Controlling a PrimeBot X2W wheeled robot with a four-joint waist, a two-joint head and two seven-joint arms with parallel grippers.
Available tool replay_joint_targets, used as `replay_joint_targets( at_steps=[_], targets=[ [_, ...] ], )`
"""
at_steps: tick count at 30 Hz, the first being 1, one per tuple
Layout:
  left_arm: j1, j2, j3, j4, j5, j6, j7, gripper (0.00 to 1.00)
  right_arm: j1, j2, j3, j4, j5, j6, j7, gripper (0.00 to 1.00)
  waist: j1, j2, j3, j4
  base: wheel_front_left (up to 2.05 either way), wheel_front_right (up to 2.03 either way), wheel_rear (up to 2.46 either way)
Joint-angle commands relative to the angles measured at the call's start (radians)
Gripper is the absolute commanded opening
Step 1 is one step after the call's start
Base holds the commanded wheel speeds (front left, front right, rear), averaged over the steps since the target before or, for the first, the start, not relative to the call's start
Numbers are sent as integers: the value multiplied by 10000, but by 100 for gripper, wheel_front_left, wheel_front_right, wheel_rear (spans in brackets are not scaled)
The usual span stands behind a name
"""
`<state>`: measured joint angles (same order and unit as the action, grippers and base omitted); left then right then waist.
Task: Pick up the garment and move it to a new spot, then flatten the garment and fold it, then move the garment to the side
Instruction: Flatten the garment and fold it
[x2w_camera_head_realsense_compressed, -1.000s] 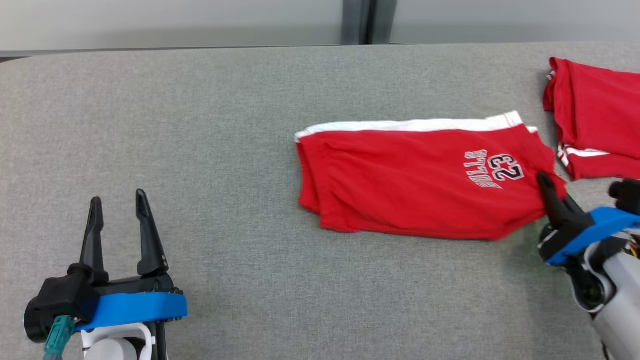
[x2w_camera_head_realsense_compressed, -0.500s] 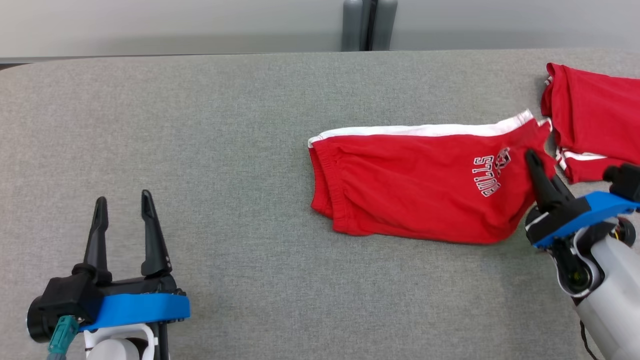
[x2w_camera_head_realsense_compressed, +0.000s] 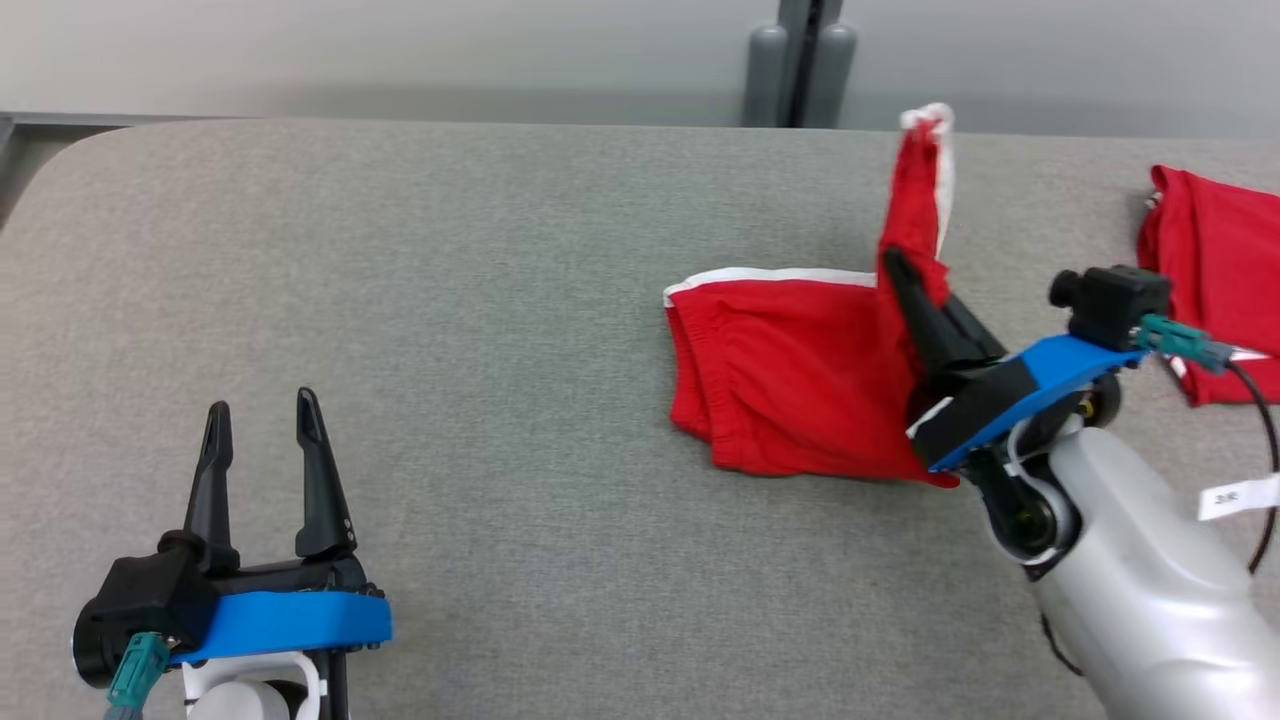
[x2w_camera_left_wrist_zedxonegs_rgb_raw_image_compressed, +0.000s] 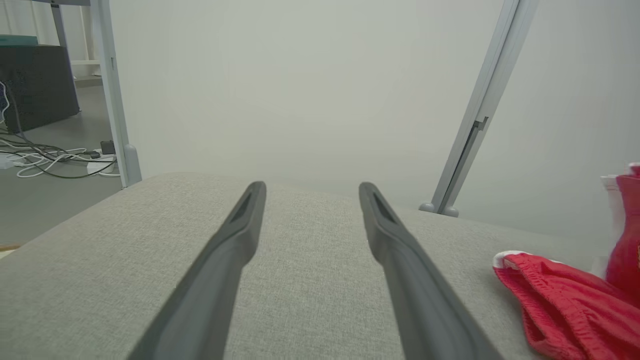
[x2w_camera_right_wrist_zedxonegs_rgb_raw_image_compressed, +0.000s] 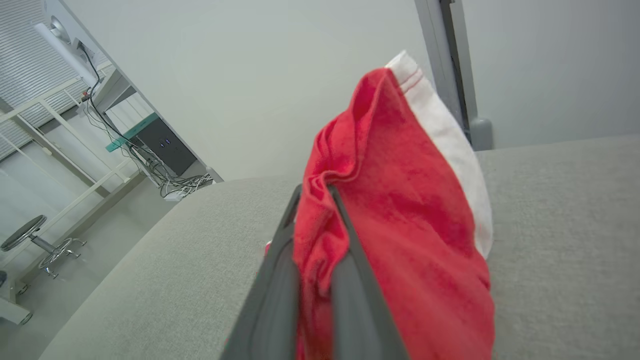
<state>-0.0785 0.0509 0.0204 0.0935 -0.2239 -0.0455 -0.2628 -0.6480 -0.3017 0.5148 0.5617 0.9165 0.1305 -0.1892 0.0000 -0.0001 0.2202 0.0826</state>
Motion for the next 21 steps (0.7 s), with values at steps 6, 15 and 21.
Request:
replay_joint_targets(
  at_steps=[6, 15, 21],
  targets=[
    [20, -10, -249, -4, -212, 83, -23, 100, 39, 826, 160, 181, -582, 5, 345, 0, 0, 1, 114, 525, 0, 0, 0],
    [-111, -9, -517, 74, -366, 204, -23, 100, 574, 1689, 641, 905, -1049, 5, 536, 7, 0, 1, 254, 848, 0, 0, 0],
    [-238, -9, -388, 198, -319, 139, -23, 100, 758, 1480, 1041, 609, -1298, 5, -78, 100, 0, 1, 273, 658, 0, 0, 0]
  ],
)
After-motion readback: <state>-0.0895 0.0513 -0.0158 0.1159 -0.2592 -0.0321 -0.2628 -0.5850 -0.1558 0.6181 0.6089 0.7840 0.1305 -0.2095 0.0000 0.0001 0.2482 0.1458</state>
